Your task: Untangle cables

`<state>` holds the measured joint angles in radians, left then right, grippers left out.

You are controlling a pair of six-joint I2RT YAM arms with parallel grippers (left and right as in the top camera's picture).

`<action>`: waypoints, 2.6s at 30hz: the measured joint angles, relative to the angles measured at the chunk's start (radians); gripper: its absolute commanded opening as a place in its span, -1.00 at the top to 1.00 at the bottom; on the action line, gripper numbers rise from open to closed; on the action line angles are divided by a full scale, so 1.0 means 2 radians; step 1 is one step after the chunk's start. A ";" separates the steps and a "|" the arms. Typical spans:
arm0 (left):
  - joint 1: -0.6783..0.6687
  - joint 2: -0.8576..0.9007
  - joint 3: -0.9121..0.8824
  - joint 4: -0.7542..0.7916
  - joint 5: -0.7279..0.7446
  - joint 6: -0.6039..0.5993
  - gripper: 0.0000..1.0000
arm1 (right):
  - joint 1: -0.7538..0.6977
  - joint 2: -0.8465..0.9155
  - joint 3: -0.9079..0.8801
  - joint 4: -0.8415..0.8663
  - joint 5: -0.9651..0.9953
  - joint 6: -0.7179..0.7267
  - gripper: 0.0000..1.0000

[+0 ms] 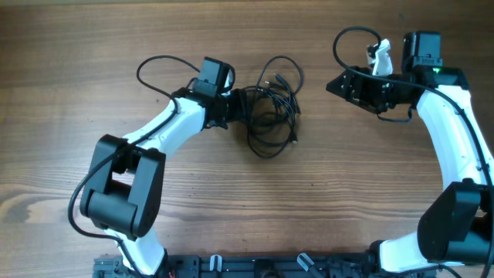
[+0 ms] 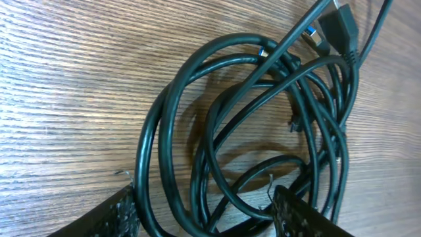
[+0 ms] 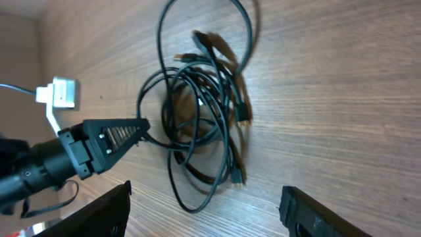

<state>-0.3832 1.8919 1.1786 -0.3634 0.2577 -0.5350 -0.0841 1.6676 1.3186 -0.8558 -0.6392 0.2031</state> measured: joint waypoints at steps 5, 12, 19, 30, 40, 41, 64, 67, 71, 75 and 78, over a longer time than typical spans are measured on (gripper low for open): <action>-0.009 0.000 0.000 0.000 -0.014 0.000 -0.30 | 0.000 0.000 0.000 -0.002 0.010 0.000 -0.51; -0.026 0.000 0.000 0.000 -0.026 0.000 -0.30 | 0.000 0.000 0.000 -0.002 0.012 0.000 -0.51; -0.035 0.010 0.000 0.000 -0.030 0.000 -0.29 | 0.000 0.000 0.000 -0.002 0.012 0.000 -0.51; -0.038 0.031 0.002 0.006 -0.051 0.000 -0.21 | 0.000 0.000 0.000 -0.002 0.012 0.000 -0.51; -0.040 0.035 0.002 0.017 -0.052 0.000 -0.15 | 0.000 0.000 0.000 -0.002 0.016 0.000 -0.51; -0.040 0.035 0.002 0.017 -0.052 0.000 -0.15 | 0.000 0.000 0.000 -0.002 0.016 0.000 -0.51; -0.040 0.035 0.002 0.017 -0.054 0.000 -0.16 | 0.000 0.000 0.000 -0.002 0.017 0.000 -0.52; -0.040 0.035 0.002 0.017 -0.054 0.000 -0.16 | 0.000 0.000 0.000 -0.002 0.017 0.000 -0.52; -0.040 0.035 0.002 0.017 -0.054 0.000 -0.16 | 0.000 0.000 0.000 -0.002 0.017 0.000 -0.52; -0.040 0.035 0.002 0.017 -0.054 0.000 -0.09 | 0.000 0.000 0.000 -0.002 0.017 0.000 -0.52; -0.040 0.035 0.002 0.017 -0.054 0.000 -0.10 | 0.000 0.000 0.000 -0.002 0.017 0.000 -0.52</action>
<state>-0.4629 1.9621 1.1828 -0.3286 0.1493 -0.5354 -0.0841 1.6676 1.3186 -0.8597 -0.6044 0.2035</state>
